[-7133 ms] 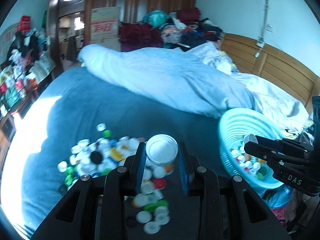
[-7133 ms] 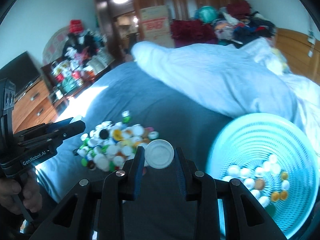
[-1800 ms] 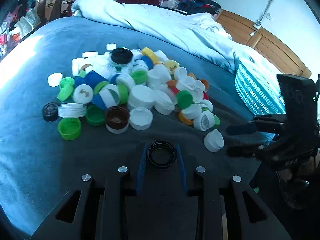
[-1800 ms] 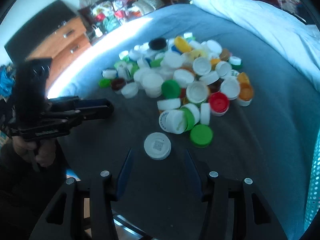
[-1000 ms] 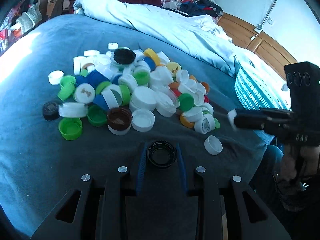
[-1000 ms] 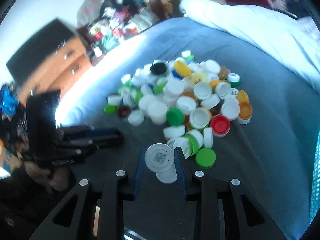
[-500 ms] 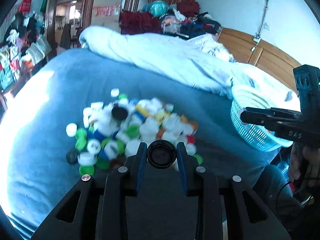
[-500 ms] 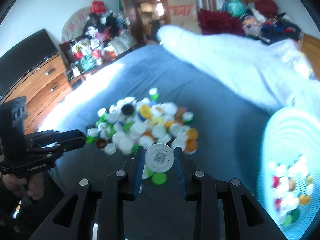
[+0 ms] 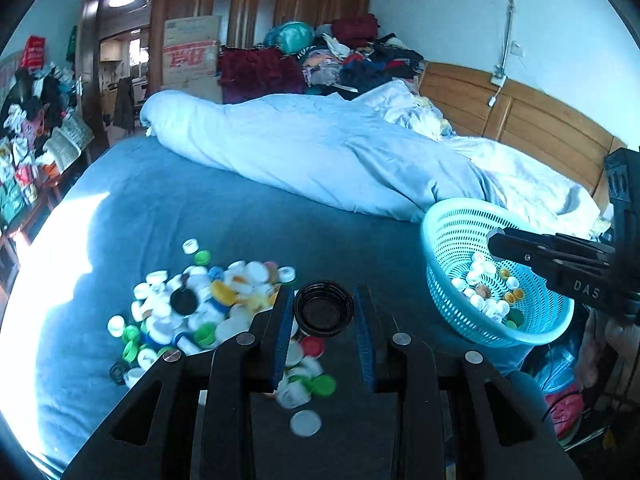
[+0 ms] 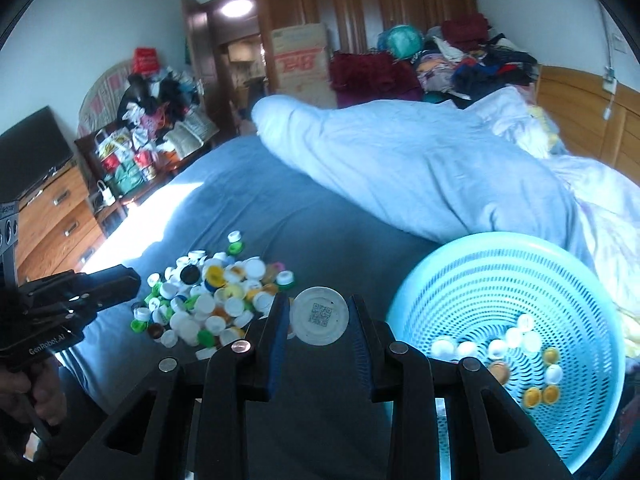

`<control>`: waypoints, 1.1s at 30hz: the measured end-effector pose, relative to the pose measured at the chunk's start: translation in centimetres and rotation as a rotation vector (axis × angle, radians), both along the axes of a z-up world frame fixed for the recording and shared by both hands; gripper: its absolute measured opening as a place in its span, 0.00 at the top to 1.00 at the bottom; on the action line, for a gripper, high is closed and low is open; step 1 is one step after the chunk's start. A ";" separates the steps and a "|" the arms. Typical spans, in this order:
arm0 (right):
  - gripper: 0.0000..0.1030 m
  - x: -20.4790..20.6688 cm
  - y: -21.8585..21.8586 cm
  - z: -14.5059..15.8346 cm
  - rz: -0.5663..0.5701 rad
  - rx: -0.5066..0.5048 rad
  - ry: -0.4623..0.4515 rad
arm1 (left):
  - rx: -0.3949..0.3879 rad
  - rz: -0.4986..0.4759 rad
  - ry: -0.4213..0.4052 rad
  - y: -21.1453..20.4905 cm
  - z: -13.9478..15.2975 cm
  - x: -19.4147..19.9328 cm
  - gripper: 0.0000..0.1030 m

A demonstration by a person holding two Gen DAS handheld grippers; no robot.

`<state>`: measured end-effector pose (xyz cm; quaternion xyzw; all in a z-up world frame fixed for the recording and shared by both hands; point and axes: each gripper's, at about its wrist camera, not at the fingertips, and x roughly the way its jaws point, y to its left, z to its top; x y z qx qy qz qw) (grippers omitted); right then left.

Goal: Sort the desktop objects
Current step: 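Carry the black cap and white QR-code cap over the blue basket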

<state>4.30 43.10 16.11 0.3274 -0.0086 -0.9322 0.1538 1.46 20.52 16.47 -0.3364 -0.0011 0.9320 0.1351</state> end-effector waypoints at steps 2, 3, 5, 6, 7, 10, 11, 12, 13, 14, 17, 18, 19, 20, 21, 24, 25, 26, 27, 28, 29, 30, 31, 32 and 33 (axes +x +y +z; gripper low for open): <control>0.68 0.0 0.8 0.3 -0.012 -0.001 0.013 | -0.006 -0.025 0.013 1.6 0.6 -0.2 0.75; 0.68 0.0 1.5 0.5 -0.025 -0.007 0.017 | -0.003 -0.030 0.024 2.5 1.0 -0.5 0.75; 0.68 0.2 2.3 0.7 -0.040 -0.020 0.012 | 0.019 -0.044 0.027 4.0 1.5 -1.1 0.75; 0.68 0.3 2.8 0.9 -0.046 -0.017 0.013 | 0.023 -0.052 0.029 4.9 1.9 -1.5 0.75; 0.68 0.5 3.3 1.1 -0.051 -0.008 0.017 | 0.022 -0.061 0.031 5.7 2.1 -1.7 0.75; 0.68 0.9 5.2 1.5 -0.082 0.004 0.016 | 0.015 -0.088 0.040 8.1 3.0 -2.6 0.75; 0.68 0.9 5.8 1.6 -0.094 0.001 0.015 | 0.020 -0.094 0.037 8.8 3.2 -2.9 0.75; 0.68 0.9 6.5 1.8 -0.107 0.003 0.014 | 0.024 -0.097 0.033 9.6 3.5 -3.3 0.75; 0.68 0.9 7.1 1.9 -0.121 0.005 0.013 | 0.021 -0.099 0.030 10.3 3.7 -3.6 0.75; 0.68 0.9 7.7 2.1 -0.132 0.005 0.012 | 0.018 -0.106 0.028 10.9 3.7 -3.8 0.75; 0.68 1.0 9.5 2.3 -0.170 0.006 0.008 | 0.008 -0.117 0.020 12.6 3.8 -4.3 0.75; 0.68 1.0 10.0 2.3 -0.181 0.007 0.004 | 0.003 -0.122 0.015 13.1 3.7 -4.4 0.75; 0.68 1.0 10.5 2.3 -0.190 0.008 -0.002 | -0.004 -0.125 0.010 13.6 3.6 -4.4 0.75; 0.68 1.0 10.8 2.2 -0.195 0.007 -0.007 | -0.011 -0.131 -0.001 14.2 3.5 -4.6 0.75; 0.68 0.9 11.2 2.1 -0.202 0.009 -0.013 | -0.018 -0.144 -0.018 15.0 3.4 -4.9 0.75; 0.68 0.7 12.5 1.8 -0.221 0.007 -0.030 | -0.061 -0.174 -0.060 17.4 2.6 -5.5 0.76; 0.68 0.6 13.0 1.7 -0.229 0.005 -0.037 | -0.067 -0.183 -0.069 18.0 2.6 -5.6 0.75; 0.68 0.6 13.3 1.6 -0.235 0.003 -0.043 | -0.083 -0.197 -0.088 18.8 2.3 -5.8 0.75; 0.68 0.5 13.7 1.4 -0.243 0.003 -0.050 | -0.093 -0.204 -0.097 19.4 2.1 -5.9 0.75; 0.68 0.4 14.2 1.2 -0.249 0.002 -0.057 | -0.105 -0.213 -0.106 20.0 1.9 -5.9 0.75; 0.68 0.3 14.6 0.9 -0.257 0.001 -0.065 | -0.123 -0.226 -0.122 20.8 1.6 -6.1 0.75; 0.68 0.2 15.0 0.7 -0.264 -0.001 -0.074 | -0.136 -0.234 -0.137 21.5 1.3 -6.3 0.75; 0.68 0.2 15.4 0.6 -0.272 -0.004 -0.080 | -0.143 -0.240 -0.146 22.0 1.2 -6.3 0.75; 0.68 0.2 15.9 0.3 -0.281 -0.007 -0.087 | -0.161 -0.250 -0.164 22.8 0.8 -6.5 0.75; 0.68 0.1 16.3 0.1 -0.289 -0.010 -0.097 | -0.175 -0.254 -0.178 23.4 0.5 -6.6 0.75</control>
